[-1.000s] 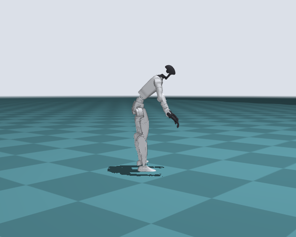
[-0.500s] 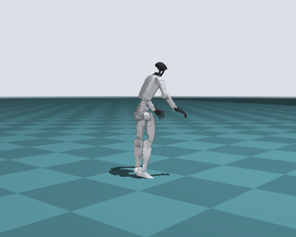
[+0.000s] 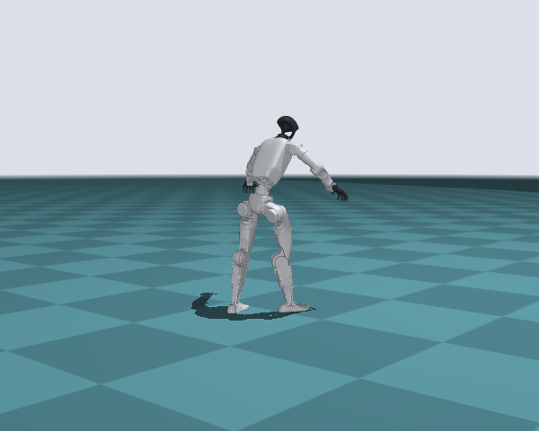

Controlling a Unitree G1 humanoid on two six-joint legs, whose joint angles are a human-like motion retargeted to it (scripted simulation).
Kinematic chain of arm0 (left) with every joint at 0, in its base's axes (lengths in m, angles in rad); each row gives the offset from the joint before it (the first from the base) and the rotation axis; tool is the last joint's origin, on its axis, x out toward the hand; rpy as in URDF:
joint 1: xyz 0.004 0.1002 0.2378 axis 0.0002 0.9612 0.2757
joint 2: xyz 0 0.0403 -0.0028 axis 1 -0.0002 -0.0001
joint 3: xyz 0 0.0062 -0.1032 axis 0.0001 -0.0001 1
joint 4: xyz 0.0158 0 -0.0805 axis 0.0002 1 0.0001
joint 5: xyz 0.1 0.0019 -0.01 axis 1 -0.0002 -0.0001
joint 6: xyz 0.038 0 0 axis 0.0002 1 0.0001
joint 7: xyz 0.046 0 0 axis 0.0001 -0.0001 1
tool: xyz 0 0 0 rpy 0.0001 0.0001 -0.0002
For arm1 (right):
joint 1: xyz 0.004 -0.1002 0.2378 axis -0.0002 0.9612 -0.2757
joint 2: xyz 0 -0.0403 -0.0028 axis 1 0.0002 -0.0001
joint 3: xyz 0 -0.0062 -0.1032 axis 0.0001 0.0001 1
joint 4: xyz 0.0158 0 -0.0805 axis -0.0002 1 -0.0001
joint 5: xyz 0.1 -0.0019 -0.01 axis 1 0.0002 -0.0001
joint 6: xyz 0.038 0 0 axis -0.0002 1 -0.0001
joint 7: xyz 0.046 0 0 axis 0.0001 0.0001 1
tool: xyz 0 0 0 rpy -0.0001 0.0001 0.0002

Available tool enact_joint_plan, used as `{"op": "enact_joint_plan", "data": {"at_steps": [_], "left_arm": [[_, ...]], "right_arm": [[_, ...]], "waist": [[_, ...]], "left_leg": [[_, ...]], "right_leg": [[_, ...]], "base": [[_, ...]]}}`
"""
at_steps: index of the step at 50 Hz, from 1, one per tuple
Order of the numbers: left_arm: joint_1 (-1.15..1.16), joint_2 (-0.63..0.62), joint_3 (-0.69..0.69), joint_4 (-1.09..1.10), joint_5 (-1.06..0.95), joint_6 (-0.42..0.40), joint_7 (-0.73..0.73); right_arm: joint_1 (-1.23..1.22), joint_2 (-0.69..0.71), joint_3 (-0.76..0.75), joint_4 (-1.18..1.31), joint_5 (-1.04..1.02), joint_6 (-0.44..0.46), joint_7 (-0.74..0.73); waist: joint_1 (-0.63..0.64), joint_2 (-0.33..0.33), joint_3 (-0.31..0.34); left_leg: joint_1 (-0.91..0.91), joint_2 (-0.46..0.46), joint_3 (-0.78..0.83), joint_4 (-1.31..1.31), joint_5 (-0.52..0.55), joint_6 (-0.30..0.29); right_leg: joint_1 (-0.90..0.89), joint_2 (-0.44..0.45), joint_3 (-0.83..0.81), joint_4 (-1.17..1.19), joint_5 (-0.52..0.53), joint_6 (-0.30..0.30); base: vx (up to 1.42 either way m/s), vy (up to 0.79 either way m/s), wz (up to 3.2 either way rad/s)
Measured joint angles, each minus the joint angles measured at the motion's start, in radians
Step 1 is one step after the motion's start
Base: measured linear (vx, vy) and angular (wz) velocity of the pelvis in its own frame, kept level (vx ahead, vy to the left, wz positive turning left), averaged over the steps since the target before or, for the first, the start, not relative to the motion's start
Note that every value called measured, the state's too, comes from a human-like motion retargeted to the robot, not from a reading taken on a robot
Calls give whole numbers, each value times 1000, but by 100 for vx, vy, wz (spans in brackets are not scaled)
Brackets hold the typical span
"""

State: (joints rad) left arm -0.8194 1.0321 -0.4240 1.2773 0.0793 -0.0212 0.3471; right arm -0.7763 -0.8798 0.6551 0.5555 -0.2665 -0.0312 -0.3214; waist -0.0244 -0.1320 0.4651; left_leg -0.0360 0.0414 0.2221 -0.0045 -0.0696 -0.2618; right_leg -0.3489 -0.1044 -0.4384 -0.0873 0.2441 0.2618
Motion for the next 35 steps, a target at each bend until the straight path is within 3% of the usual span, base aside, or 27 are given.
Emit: {"op": "enact_joint_plan", "data": {"at_steps": [5,10,15,18,21,25,30,33,35], "left_arm": [[-196,-170,-159,-9,77,-15,78],[-127,-423,-249,-195,197,-68,69],[-28,-590,-370,-494,411,-185,86],[1,-582,-390,-557,477,-205,120],[39,-504,-321,-520,389,-180,75],[60,-359,-180,-346,282,-95,44],[-25,-333,-99,-93,194,12,30],[-51,-384,-168,-167,215,-29,33],[-56,-413,-285,-296,254,-88,37]], "right_arm": [[-92,117,49,146,-73,15,-34],[-153,306,74,342,-216,25,-53],[-189,407,132,441,-312,27,-54],[-200,423,146,447,-326,31,-68],[-224,420,175,450,-362,53,-70],[-246,427,160,456,-389,81,-96],[-256,432,149,479,-342,106,-75],[-256,448,136,525,-299,111,-74],[-260,461,142,554,-239,110,-67]], "waist": [[-2,-21,27],[-40,-14,2],[-78,2,-27],[-77,7,-27],[-71,5,-5],[-63,-6,30],[-70,-12,51],[-94,3,54],[-115,16,55]], "left_leg": [[6,25,-41,-8,-12,0],[2,100,-54,-6,-24,2],[-18,153,16,17,-15,3],[-31,156,95,55,-11,8],[-44,141,164,102,-18,17],[-65,131,254,118,-21,14],[-104,144,363,29,32,2],[-148,141,380,-59,90,1],[-193,138,358,-83,118,0]], "right_leg": [[12,2,-58,0,34,0],[11,52,-75,27,-9,0],[-12,74,-92,72,-56,0],[-15,71,-81,83,-76,0],[-7,59,-62,83,-89,0],[0,60,-39,69,-92,0],[-16,77,-45,57,-86,0],[-41,77,-63,61,-83,0],[-60,74,-73,64,-79,0]], "base": [[19,-32,38],[28,-31,17],[24,-24,18],[19,-15,3],[12,-10,-9],[4,-14,-21],[-2,-12,1],[-4,4,32],[-4,14,34]]}}
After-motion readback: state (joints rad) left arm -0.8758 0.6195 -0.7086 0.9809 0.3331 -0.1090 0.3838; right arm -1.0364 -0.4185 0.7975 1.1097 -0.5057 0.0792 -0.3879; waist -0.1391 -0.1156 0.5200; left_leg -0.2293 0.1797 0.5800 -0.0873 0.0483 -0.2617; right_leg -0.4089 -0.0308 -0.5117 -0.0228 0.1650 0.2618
